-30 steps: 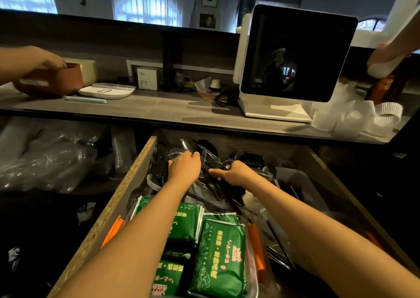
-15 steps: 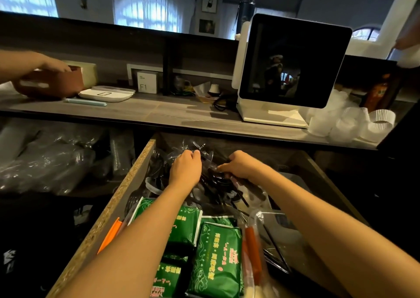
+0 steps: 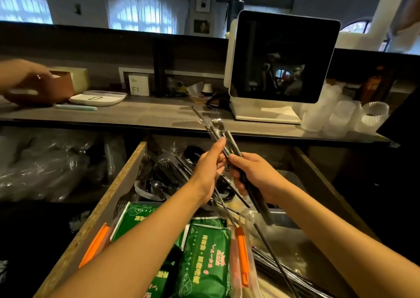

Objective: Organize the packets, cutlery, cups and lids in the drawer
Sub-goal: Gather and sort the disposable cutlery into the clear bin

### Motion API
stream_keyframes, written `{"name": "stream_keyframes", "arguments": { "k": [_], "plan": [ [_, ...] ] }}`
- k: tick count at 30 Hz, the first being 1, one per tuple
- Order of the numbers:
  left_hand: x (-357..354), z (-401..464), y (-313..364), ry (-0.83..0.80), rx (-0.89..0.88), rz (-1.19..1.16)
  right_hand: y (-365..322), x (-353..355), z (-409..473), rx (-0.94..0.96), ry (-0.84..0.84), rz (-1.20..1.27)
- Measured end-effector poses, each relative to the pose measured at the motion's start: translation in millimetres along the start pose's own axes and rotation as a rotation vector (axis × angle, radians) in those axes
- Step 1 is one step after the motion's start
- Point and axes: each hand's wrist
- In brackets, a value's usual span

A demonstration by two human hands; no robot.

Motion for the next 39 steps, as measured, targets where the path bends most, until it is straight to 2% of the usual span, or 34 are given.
{"name": "stream_keyframes", "arguments": {
  "k": [2, 7, 10, 13, 16, 19, 22, 26, 29, 33, 36, 39],
  "plan": [
    [-7.3, -4.4, -0.9, -0.031, 0.023, -0.061, -0.8, -5.5, -7.6, -0.005, -0.075, 0.004],
    [-11.3, -13.1, 1.5, -0.074, 0.048, -0.027, 0.8, -3.8, -16.3, 0.039, -0.207, -0.035],
    [-13.0, -19.4, 10.0, -0.110, 0.001, -0.046, -0.6, 5.0, -17.9, 0.028, -0.313, 0.013],
    [-9.5, -18.2, 27.2, -0.015, -0.038, -0.366, -3.6, 19.5, -17.5, -0.037, -0.406, 0.026],
    [4.3, -14.6, 40.7, 0.076, -0.100, -0.726, -2.4, 26.1, -15.4, -0.087, -0.312, 0.114],
    [7.8, -13.2, 40.7, 0.116, -0.097, -0.855, 5.0, 14.2, -9.9, -0.067, 0.022, 0.325],
    [-5.6, -14.7, 26.0, 0.104, -0.050, -0.778, 15.2, -9.7, -8.3, 0.014, 0.347, 0.504],
    [-22.2, -21.0, 11.7, 0.073, 0.001, -0.616, 22.8, -27.1, -12.8, 0.025, 0.449, 0.460],
    [-21.8, -22.6, 14.1, 0.043, -0.015, -0.573, 22.1, -22.2, -13.1, -0.027, 0.439, 0.486],
    [-17.0, -22.5, 18.2, 0.009, 0.015, -0.565, 17.2, -7.3, -7.0, -0.003, 0.391, 0.337],
    [-16.0, -26.9, 16.0, -0.126, 0.100, -0.470, 8.8, 9.1, -5.3, 0.119, 0.399, 0.208],
    [-23.9, -34.7, 10.1, -0.290, 0.204, -0.331, 6.0, 20.6, -5.1, 0.162, 0.255, 0.129]
  ]
}}
Point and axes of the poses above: each hand's wrist, its own z-axis towards the middle knuckle, its own x-axis out of the back of the hand, y = z × x, and after that the axes turned 10 degrees about x, right-handed
